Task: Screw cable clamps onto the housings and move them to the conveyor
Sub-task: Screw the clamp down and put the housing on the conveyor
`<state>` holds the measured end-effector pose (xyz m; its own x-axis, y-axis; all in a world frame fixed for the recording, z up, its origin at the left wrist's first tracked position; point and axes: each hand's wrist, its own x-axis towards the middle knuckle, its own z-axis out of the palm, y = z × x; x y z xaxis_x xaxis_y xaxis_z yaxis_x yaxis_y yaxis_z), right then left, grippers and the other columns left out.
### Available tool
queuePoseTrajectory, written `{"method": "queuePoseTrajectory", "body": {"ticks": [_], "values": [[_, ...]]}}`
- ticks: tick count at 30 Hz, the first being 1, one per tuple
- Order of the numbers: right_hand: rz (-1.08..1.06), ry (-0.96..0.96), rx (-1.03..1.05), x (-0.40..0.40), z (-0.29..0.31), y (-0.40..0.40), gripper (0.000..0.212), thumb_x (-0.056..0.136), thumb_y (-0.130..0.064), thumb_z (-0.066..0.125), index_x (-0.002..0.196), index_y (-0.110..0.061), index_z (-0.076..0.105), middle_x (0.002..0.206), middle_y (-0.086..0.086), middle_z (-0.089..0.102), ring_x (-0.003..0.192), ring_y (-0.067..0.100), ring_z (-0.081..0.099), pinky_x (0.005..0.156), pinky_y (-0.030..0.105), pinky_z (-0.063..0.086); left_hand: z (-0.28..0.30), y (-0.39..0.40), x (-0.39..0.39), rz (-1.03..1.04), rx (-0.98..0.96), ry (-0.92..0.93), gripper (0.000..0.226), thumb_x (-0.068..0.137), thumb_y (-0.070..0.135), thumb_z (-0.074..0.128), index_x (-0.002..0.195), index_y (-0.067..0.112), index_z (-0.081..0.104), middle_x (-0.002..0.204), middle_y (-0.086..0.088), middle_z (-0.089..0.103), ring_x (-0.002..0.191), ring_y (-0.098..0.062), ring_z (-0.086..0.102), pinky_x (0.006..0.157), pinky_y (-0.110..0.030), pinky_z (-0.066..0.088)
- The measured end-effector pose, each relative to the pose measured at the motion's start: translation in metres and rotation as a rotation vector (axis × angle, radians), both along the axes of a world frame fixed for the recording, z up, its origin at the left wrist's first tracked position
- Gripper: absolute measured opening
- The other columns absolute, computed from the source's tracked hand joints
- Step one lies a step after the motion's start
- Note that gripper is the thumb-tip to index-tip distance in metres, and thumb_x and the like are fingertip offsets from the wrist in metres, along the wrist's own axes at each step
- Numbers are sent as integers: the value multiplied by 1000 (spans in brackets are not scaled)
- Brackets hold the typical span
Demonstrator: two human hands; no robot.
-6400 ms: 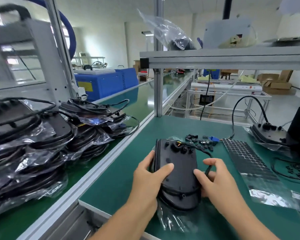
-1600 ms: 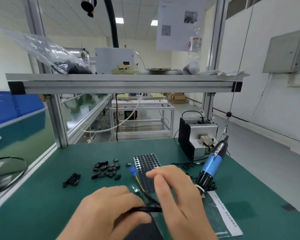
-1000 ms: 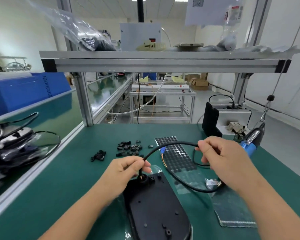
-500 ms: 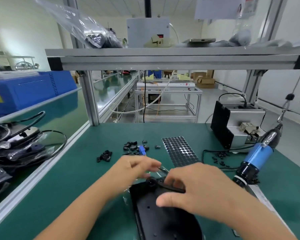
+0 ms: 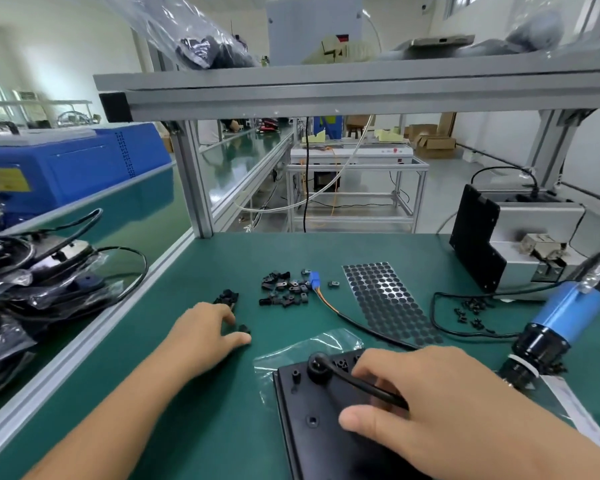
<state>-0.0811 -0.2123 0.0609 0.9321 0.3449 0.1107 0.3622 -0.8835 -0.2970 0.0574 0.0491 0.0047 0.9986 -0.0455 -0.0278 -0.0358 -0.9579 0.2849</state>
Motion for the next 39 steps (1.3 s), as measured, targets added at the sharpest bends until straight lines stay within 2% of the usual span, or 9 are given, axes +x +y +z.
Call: {"method": "queuePoseTrajectory", "body": {"ticks": [6,11,13,15,17,19,23,28,39], "values": [[16,-2,-43,1,7,3,50,79,-75,19,101,-37,42,77,-10,58,70,6,51,71,28,46,-13,-13,3,-60,-137,-163,19,87,34,69,103,23,70,86,9,53,95,-16,57,81,-23,41],[-21,0,-16,1,6,4,25,93,-55,33,98,-32,43,83,-10,63,76,9,56,77,33,48,-6,-20,1,-76,-137,-275,14,93,25,61,92,17,73,95,2,71,94,-17,62,82,-25,47],[-39,52,35,4,5,3,13,94,-47,37,97,-36,44,84,-12,67,75,5,60,79,33,50,4,-27,-8,-91,-377,-282,18,91,27,64,77,17,71,74,8,70,71,-8,62,63,-16,45],[-46,131,80,10,5,0,5,94,-39,41,94,-38,46,80,-18,69,71,0,61,77,29,50,18,-41,-24,-132,-813,-69,25,86,29,69,65,16,70,57,7,64,49,-4,53,48,-9,39],[-54,168,115,15,2,-2,6,92,-34,44,91,-36,49,77,-21,69,68,-3,61,74,25,50,29,-57,-41,-186,-1107,183,23,77,36,73,65,17,72,59,4,63,46,-5,49,46,-11,39],[-80,108,125,17,-5,-3,5,90,-32,47,88,-32,51,79,-17,68,72,0,59,73,24,47,33,-69,-53,-219,-1192,307,29,63,46,76,63,17,70,61,0,62,47,-6,48,46,-14,36],[-106,-4,197,14,-20,-4,7,91,-36,46,88,-31,51,82,-11,67,75,4,59,77,30,47,37,-83,-62,-147,-1096,285,36,56,51,78,48,20,61,59,-2,64,44,-7,47,43,-15,32],[-65,-103,184,9,-26,-3,12,94,-43,40,96,-32,45,85,-9,69,78,10,61,78,35,47,40,-89,-62,-118,-998,189,39,72,37,81,46,20,59,52,0,61,41,-7,47,41,-15,36],[-100,-146,185,9,-28,0,15,93,-44,36,93,-31,44,85,-8,69,79,13,62,78,37,48,47,-88,-61,-220,-831,189,40,71,36,81,43,20,58,49,-1,61,39,-8,47,42,-15,38]]}}
